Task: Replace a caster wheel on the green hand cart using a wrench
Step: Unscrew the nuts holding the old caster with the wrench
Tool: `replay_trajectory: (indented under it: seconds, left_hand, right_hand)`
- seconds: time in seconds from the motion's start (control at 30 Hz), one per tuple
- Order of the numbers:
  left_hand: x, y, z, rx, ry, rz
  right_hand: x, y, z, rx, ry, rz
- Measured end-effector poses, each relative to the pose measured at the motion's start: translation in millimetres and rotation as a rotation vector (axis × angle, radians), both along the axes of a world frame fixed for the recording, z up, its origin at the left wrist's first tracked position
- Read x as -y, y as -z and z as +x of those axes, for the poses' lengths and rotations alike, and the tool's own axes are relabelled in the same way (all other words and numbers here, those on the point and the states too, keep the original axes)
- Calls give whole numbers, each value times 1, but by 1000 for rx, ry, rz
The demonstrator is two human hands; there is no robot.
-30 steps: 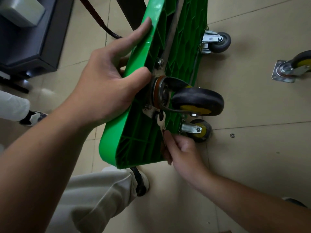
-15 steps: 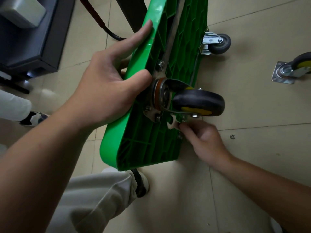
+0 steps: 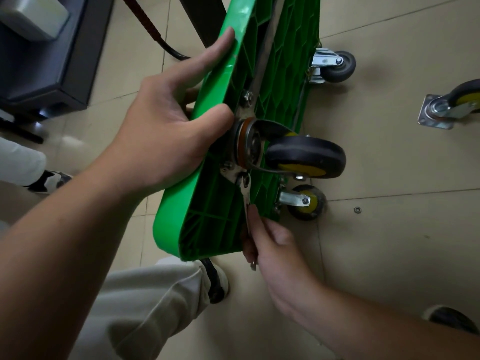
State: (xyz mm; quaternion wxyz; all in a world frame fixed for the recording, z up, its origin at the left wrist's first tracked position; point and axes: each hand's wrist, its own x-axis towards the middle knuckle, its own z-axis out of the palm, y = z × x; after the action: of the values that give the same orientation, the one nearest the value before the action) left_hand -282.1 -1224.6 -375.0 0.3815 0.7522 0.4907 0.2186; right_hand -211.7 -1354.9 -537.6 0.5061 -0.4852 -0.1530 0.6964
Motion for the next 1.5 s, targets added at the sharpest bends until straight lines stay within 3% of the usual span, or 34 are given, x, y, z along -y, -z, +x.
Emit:
replay_trajectory:
  seconds: [0.2, 0.3, 0.4, 0.5, 0.57, 0.67, 0.73, 0.97, 1.17, 1.33, 1.4, 1.5]
  left_hand:
    - [0, -1, 0, -1, 4, -4]
    - [0, 0, -2, 2, -9, 0]
    - [0, 1, -2, 14, -11, -14]
    - [-1, 1, -1, 20, -10, -15]
    - [-1, 1, -1, 18, -10, -15]
    - [-1, 1, -2, 17, -10, -14]
    - [-2, 2, -3, 11, -1, -15]
    - [-1, 1, -1, 0, 4, -8]
    - [0, 0, -1, 9, 3, -11]
    - [-1, 2, -2, 10, -8, -8]
    - [-1, 2, -2, 9, -9, -5]
    - [-1, 1, -2, 7, -11, -3]
  right_hand:
    - [-15, 7, 7, 43, 8, 158]
    - [-37, 23, 33, 285, -13, 252]
    - [-60, 27, 67, 665, -12, 354]
    - [-61, 38, 82, 811, -43, 354]
    - [-46, 51, 77, 719, -57, 328]
    - [-6, 57, 56, 325, -47, 200]
    - [14, 47, 39, 195, -77, 79]
    - [12, 1, -1, -4, 10, -82]
    - [7, -3, -3, -52, 20, -3]
    - [-12, 11, 6, 15, -8, 121]
    - [-24, 19, 19, 109, 4, 170]
    - [-46, 22, 44, 432, 36, 267]
